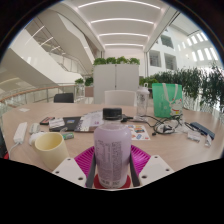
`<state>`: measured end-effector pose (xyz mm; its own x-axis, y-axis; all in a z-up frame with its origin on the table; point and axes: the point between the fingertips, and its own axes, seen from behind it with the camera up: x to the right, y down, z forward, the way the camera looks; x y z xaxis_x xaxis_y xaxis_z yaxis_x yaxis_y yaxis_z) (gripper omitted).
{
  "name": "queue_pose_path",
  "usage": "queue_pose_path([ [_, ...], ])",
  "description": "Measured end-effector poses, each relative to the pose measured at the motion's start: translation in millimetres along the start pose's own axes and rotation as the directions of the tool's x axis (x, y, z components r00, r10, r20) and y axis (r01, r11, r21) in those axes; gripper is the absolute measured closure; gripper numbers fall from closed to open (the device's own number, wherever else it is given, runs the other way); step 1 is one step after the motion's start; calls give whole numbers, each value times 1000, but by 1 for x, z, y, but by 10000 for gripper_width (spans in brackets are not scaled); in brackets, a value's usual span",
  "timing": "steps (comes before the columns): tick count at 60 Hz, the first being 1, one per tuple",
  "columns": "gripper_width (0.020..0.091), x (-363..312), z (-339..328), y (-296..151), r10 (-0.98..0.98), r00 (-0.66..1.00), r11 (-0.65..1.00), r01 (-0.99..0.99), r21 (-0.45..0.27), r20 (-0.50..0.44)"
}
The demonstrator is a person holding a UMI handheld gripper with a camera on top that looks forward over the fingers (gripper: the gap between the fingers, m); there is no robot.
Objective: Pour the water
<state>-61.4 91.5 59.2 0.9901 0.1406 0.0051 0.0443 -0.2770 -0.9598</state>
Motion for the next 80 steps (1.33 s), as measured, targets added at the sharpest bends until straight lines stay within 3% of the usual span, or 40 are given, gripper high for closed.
queue_pose_path([
  [27, 541, 2, -10, 6, 10, 999, 1000, -9, 9, -36],
  [33, 443, 3, -14, 23, -67, 997, 993, 62, -99, -41],
  [37, 314, 0, -21, 23, -67, 997, 992, 63, -106, -34],
  [40, 256, -2, -30, 23, -56, 997, 991, 50, -120, -44],
  [55, 263, -24, -120, 18, -31, 986, 984, 2, -178, -163],
  [68, 265, -87, -235, -14, -24, 971, 985, -17, -172, -238],
  [80, 265, -137, -290, -54, -9, 969, 988, -29, -149, -247],
])
